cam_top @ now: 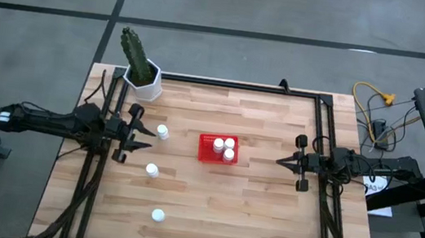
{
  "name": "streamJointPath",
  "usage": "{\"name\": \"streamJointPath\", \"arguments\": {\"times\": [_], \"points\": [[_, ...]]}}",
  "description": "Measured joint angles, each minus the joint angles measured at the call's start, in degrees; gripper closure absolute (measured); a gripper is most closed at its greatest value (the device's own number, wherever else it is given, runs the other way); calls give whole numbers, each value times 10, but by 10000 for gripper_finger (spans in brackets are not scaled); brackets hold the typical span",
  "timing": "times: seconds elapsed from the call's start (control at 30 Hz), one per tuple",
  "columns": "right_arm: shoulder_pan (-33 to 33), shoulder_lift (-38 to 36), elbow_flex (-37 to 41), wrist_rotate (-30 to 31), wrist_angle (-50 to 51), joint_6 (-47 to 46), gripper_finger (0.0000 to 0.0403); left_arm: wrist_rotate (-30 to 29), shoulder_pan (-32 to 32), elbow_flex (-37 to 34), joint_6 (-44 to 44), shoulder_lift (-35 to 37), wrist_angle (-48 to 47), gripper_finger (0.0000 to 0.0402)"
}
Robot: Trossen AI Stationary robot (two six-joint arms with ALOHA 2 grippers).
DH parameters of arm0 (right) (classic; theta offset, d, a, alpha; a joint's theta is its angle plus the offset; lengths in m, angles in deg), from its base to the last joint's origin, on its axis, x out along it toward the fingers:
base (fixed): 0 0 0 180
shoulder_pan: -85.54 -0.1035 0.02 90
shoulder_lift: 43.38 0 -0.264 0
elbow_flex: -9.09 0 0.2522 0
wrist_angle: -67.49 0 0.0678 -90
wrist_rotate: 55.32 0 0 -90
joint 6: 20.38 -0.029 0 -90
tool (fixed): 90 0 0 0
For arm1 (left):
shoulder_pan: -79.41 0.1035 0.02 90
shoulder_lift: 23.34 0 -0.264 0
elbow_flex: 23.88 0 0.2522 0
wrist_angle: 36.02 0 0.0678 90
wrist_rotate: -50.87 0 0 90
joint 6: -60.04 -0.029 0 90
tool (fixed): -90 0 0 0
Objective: Pick and place pill bottles into a basket
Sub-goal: Put the white pill bottle into the red bin
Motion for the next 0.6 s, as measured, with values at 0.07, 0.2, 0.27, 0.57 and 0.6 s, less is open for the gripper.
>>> {"name": "streamJointPath", "arguments": {"times": [0.07, 0.2, 0.27, 0.57, 0.6], "points": [[0, 0, 0, 0, 0, 0, 394, 0, 0, 10, 0, -13, -1, 267], [0, 0, 0, 0, 0, 0, 394, 0, 0, 27, 0, -50, -3, 266], [0, 0, 0, 0, 0, 0, 394, 0, 0, 36, -2, -73, -4, 266], [0, 0, 0, 0, 0, 0, 394, 67, -11, 122, -35, -205, -12, 266], [0, 0, 0, 0, 0, 0, 394, 70, -15, 134, -48, -219, -9, 266]]}}
